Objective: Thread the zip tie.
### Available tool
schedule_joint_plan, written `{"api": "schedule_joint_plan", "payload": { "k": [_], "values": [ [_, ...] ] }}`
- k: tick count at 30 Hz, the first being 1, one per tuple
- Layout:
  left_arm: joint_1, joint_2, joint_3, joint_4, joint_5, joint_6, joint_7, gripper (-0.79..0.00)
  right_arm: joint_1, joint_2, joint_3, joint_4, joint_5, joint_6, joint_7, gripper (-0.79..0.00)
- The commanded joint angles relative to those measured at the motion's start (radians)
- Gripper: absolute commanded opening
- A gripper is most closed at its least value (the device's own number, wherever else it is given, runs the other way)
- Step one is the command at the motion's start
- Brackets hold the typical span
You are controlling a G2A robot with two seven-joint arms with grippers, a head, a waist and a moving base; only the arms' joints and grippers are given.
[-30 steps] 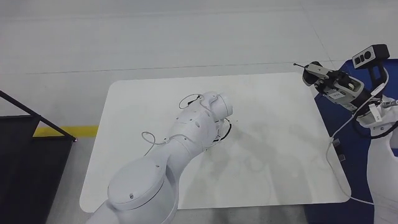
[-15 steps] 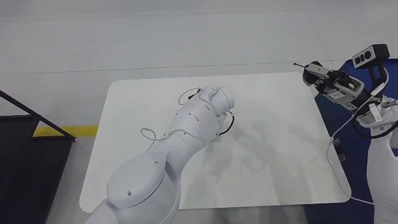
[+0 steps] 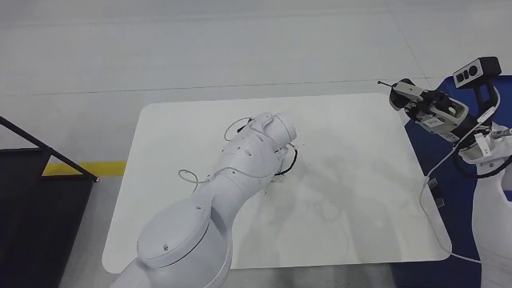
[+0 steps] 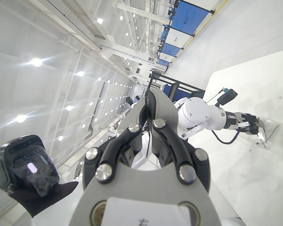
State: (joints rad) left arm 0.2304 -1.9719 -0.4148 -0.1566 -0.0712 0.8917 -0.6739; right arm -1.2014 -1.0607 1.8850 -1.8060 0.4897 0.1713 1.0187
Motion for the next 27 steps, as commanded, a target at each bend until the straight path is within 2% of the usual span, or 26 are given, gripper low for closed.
{"api": "schedule_joint_plan", "payload": {
  "k": [1,9,21,24,27],
  "values": [
    [0.003,0.001,-0.006,0.002,-0.003,-0.005,0.01,-0.637,0.0,0.0,0.0,0.0,0.0,0.0,0.0,-0.785],
    [0.014,0.006,-0.019,0.012,0.012,-0.01,0.002,-0.653,0.0,0.0,0.0,0.0,0.0,0.0,0.0,-0.785],
    [0.025,0.014,-0.045,0.007,0.02,-0.025,0.011,-0.72,0.0,0.0,0.0,0.0,0.0,0.0,0.0,-0.785],
    [0.025,0.016,-0.054,0.003,0.018,-0.041,0.019,-0.785,0.0,0.0,0.0,0.0,0.0,0.0,0.0,-0.785],
    [0.025,0.016,-0.061,-0.002,0.021,-0.046,0.022,-0.785,0.0,0.0,0.0,0.0,0.0,0.0,0.0,-0.785]
  ]
}}
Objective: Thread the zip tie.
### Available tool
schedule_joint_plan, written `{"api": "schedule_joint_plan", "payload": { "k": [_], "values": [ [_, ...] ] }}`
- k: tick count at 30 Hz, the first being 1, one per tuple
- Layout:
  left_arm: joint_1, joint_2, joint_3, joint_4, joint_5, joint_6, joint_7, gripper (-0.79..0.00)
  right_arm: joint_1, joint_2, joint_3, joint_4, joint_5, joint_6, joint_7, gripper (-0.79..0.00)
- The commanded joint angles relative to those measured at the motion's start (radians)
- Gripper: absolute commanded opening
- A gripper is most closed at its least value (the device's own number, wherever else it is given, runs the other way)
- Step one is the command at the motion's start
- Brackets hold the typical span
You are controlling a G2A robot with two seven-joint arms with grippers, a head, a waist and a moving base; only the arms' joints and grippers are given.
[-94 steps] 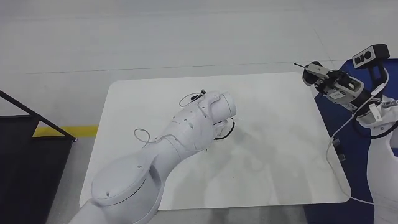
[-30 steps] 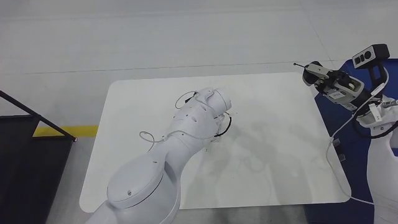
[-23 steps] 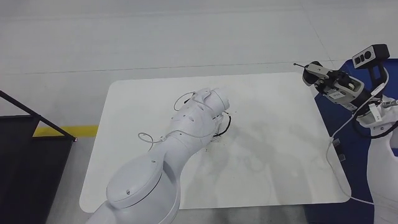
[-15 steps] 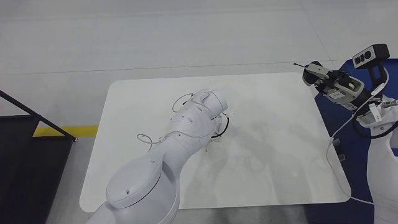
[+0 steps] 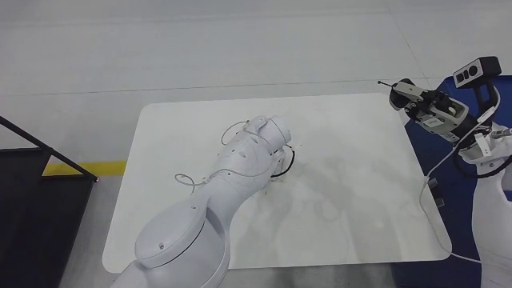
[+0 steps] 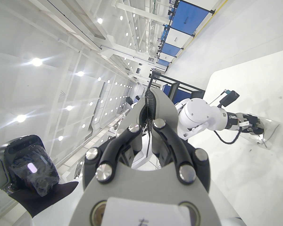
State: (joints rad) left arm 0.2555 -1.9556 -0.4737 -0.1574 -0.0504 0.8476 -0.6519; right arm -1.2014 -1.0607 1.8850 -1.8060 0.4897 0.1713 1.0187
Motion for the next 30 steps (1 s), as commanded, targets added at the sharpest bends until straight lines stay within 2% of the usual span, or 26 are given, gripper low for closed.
{"api": "schedule_joint_plan", "payload": {
  "k": [1,17,24,27,30],
  "values": [
    [0.001,0.0,-0.003,-0.001,0.004,0.001,0.0,-0.785,0.0,0.0,0.0,0.0,0.0,0.0,0.0,-0.785],
    [-0.043,-0.005,-0.012,-0.096,0.059,0.065,-0.058,-0.785,0.0,0.0,0.0,0.0,0.0,0.0,0.0,-0.785],
    [-0.06,0.016,-0.023,-0.182,0.098,0.079,-0.046,-0.785,0.0,0.0,0.0,0.0,0.0,0.0,0.0,-0.785],
    [-0.057,0.038,-0.065,-0.245,0.06,0.024,-0.063,-0.785,0.0,0.0,0.0,0.0,0.0,0.0,0.0,-0.785],
    [-0.057,0.038,-0.065,-0.245,0.06,0.024,-0.063,-0.785,0.0,0.0,0.0,0.0,0.0,0.0,0.0,-0.785]
  ]
}}
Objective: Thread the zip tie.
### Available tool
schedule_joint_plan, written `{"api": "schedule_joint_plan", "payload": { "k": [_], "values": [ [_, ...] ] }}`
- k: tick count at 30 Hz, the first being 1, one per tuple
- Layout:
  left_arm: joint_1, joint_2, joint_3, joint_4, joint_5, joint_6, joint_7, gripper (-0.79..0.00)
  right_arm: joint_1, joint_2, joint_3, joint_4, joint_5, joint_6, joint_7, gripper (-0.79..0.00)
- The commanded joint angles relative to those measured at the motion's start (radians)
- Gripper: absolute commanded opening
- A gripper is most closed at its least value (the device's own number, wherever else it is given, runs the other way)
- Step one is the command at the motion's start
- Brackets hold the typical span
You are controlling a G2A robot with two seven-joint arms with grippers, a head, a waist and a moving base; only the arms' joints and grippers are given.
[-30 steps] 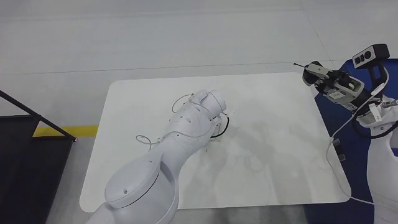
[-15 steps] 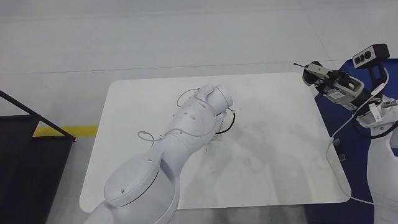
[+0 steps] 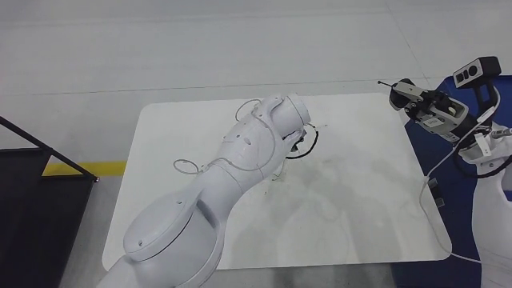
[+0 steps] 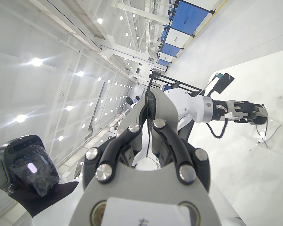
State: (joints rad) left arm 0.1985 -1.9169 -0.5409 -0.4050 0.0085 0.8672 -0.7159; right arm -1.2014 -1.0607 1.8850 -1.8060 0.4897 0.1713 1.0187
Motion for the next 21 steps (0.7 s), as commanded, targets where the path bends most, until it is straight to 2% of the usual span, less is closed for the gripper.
{"api": "schedule_joint_plan", "payload": {
  "k": [1,2,4,6,8,10,12,13,21],
  "values": [
    [0.0,-0.001,0.002,0.002,0.002,0.004,0.001,-0.785,0.0,0.0,0.0,0.0,0.0,0.0,0.0,-0.785],
    [0.0,-0.001,0.002,0.002,0.002,0.004,0.001,-0.785,0.0,0.0,0.0,0.0,0.0,0.0,0.0,-0.785],
    [0.014,0.002,-0.016,-0.042,-0.014,-0.073,0.037,-0.785,-0.01,0.003,-0.013,-0.023,0.012,0.009,0.05,-0.785],
    [0.03,0.015,-0.058,-0.097,-0.039,-0.177,0.097,-0.785,0.001,0.013,0.008,-0.008,0.062,0.099,0.14,-0.785],
    [0.059,0.035,-0.114,-0.156,-0.062,-0.237,0.204,-0.785,0.022,0.029,0.036,0.02,0.064,0.195,0.243,-0.785],
    [0.111,0.061,-0.157,-0.256,-0.051,-0.317,0.291,-0.785,0.051,0.043,0.064,0.07,0.07,0.273,0.312,-0.785],
    [0.192,0.095,-0.226,-0.365,-0.05,-0.369,0.366,-0.785,0.089,0.057,0.075,0.132,0.065,0.316,0.314,-0.785],
    [0.205,0.102,-0.236,-0.387,-0.048,-0.374,0.368,-0.785,0.102,0.061,0.077,0.15,0.058,0.322,0.308,-0.785],
    [0.205,0.102,-0.236,-0.387,-0.048,-0.374,0.368,-0.785,0.102,0.061,0.077,0.15,0.058,0.322,0.308,-0.785]
  ]
}}
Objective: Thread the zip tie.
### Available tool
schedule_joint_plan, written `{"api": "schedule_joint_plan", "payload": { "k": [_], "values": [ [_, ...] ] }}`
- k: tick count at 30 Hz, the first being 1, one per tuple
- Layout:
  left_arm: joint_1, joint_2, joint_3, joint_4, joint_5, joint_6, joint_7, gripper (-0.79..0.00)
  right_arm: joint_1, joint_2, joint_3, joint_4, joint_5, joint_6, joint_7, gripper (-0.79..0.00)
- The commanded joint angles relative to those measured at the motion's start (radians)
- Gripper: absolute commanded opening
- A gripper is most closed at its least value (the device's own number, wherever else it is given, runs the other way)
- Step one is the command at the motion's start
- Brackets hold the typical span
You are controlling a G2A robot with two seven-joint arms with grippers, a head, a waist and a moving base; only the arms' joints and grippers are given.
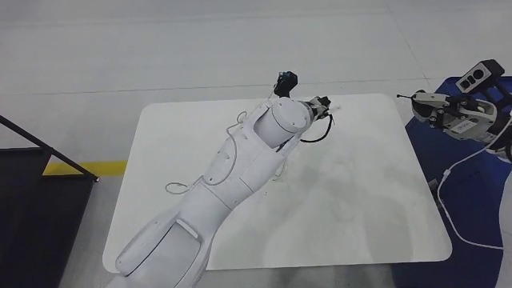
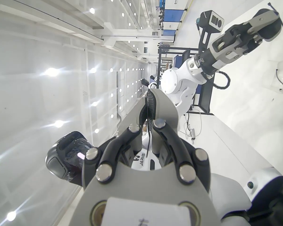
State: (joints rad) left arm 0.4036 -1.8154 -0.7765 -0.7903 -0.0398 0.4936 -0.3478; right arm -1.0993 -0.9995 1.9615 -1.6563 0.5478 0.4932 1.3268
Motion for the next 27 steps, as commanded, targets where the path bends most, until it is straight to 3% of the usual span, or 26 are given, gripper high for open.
{"api": "schedule_joint_plan", "payload": {
  "k": [1,4,7,9,13,22,27],
  "values": [
    [0.0,0.0,0.0,-0.001,0.0,0.0,0.0,-0.785,-0.003,0.0,-0.003,-0.001,0.0,-0.001,-0.004,-0.785],
    [0.04,0.006,0.003,-0.098,0.061,-0.103,0.084,-0.785,-0.034,0.006,-0.021,-0.014,-0.006,0.005,-0.005,-0.785],
    [0.134,0.024,-0.014,-0.238,0.138,-0.234,0.199,-0.785,-0.06,0.026,-0.026,0.014,-0.016,-0.013,0.014,-0.785],
    [0.204,0.043,-0.041,-0.324,0.174,-0.301,0.214,-0.785,-0.068,0.044,-0.024,0.049,-0.003,-0.014,0.014,-0.785],
    [0.319,0.073,-0.09,-0.468,0.25,-0.327,0.227,-0.785,-0.069,0.088,-0.039,0.12,0.018,0.017,-0.016,-0.785],
    [0.325,0.075,-0.092,-0.477,0.255,-0.326,0.221,-0.785,-0.058,0.103,-0.045,0.13,0.006,0.027,-0.027,-0.785],
    [0.378,0.078,-0.075,-0.557,0.31,-0.396,0.244,-0.785,-0.099,0.104,-0.049,0.089,0.027,-0.043,-0.046,-0.785]
  ]
}}
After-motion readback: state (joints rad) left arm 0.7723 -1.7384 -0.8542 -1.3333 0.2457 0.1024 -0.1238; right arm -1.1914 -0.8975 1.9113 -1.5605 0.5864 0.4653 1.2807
